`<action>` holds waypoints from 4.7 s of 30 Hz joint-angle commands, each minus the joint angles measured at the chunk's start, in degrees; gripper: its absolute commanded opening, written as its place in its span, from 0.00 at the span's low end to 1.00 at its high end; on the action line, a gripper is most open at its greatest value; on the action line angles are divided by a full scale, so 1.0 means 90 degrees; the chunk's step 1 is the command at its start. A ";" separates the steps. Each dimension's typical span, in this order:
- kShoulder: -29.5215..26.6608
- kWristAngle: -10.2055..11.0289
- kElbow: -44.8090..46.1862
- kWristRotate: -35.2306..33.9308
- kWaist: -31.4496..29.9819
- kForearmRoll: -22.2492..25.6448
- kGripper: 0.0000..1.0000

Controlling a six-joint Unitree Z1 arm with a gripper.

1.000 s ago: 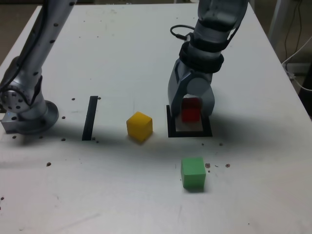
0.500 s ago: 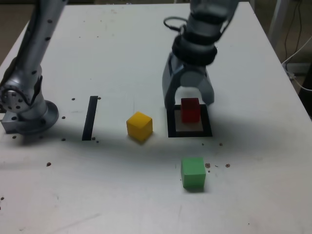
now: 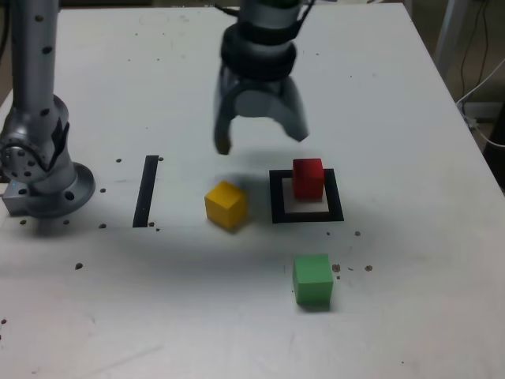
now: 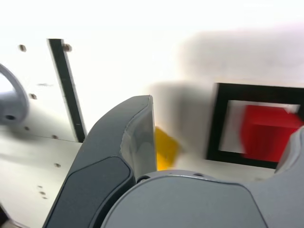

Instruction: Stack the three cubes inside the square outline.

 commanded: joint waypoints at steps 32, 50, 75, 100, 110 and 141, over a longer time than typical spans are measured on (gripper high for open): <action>-0.0256 -0.0033 0.1519 0.1057 -0.1427 -0.1341 0.72; -0.0237 -0.0076 0.1725 0.1071 -0.1450 -0.1699 0.22; -0.0117 0.0037 -0.0170 0.0725 -0.1349 -0.0304 0.22; 0.0914 -0.0144 -0.2186 0.0476 -0.0172 0.0713 0.22; 0.1130 -0.0232 -0.2325 0.0476 -0.0129 0.0659 0.22; 0.1376 -0.0263 -0.2385 0.0602 -0.0027 0.0639 0.99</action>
